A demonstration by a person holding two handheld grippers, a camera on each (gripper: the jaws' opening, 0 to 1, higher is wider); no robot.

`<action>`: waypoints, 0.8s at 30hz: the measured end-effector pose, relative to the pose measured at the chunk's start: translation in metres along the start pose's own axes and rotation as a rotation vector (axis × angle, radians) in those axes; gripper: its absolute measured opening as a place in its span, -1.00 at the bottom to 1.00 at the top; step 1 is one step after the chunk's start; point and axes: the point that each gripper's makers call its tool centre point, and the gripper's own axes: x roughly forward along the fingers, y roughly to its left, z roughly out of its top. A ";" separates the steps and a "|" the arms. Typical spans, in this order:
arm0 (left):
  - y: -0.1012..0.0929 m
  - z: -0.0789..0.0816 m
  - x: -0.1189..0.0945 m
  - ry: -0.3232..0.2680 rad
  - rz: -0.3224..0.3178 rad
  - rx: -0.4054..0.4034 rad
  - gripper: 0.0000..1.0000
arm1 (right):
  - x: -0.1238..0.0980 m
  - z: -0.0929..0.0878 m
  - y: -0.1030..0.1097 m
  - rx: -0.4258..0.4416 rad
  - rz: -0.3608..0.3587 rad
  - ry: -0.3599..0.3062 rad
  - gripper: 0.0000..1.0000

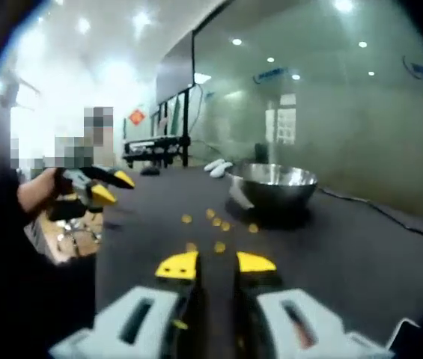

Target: Pick up the QQ candy scattered on the table and place it into the stainless steel bowl on the table

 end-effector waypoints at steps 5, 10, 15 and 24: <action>0.001 -0.002 -0.004 0.002 0.006 -0.002 -0.29 | 0.022 -0.003 0.004 0.000 0.025 -0.004 -0.63; 0.000 -0.005 -0.007 0.009 0.009 -0.003 -0.29 | 0.038 -0.013 -0.003 0.025 0.019 0.036 -0.64; 0.001 -0.010 -0.012 0.018 0.011 -0.005 -0.29 | 0.047 -0.016 -0.006 0.055 0.022 0.048 -0.64; 0.001 -0.012 -0.014 0.024 0.011 -0.002 -0.29 | 0.070 -0.017 -0.003 -0.011 0.055 0.098 -0.64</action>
